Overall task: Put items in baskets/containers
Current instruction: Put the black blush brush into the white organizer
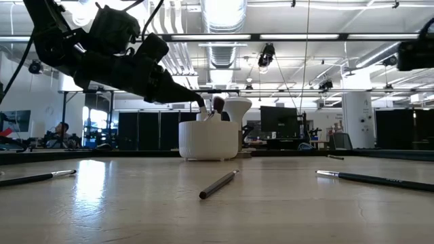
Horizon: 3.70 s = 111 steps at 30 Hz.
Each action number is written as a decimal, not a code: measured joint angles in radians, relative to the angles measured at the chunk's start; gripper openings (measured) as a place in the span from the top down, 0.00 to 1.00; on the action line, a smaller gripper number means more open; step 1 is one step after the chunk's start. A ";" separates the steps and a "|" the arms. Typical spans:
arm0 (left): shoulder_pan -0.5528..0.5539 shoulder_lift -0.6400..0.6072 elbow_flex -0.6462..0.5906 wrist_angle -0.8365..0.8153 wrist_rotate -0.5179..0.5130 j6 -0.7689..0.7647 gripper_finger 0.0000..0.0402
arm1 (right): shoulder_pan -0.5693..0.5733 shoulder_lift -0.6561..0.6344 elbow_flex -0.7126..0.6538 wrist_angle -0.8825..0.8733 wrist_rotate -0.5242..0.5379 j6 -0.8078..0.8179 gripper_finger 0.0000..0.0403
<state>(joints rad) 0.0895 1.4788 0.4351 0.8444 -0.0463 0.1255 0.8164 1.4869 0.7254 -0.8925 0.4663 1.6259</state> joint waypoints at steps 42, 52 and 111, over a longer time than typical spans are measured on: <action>0.001 0.000 0.000 -0.010 -0.060 -0.024 1.00 | 0.065 0.038 0.029 -0.044 -0.560 0.012 0.80; 0.001 0.000 0.000 -0.010 -0.059 -0.029 1.00 | 0.067 0.091 0.017 -0.042 -0.472 -0.041 0.98; 0.001 0.000 0.000 -0.016 -0.059 -0.067 1.00 | -0.051 0.182 0.104 0.148 -0.155 -0.143 0.89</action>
<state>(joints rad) 0.0900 1.4792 0.4351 0.8284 -0.1053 0.0589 0.7658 1.6688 0.8295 -0.7441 0.3118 1.4833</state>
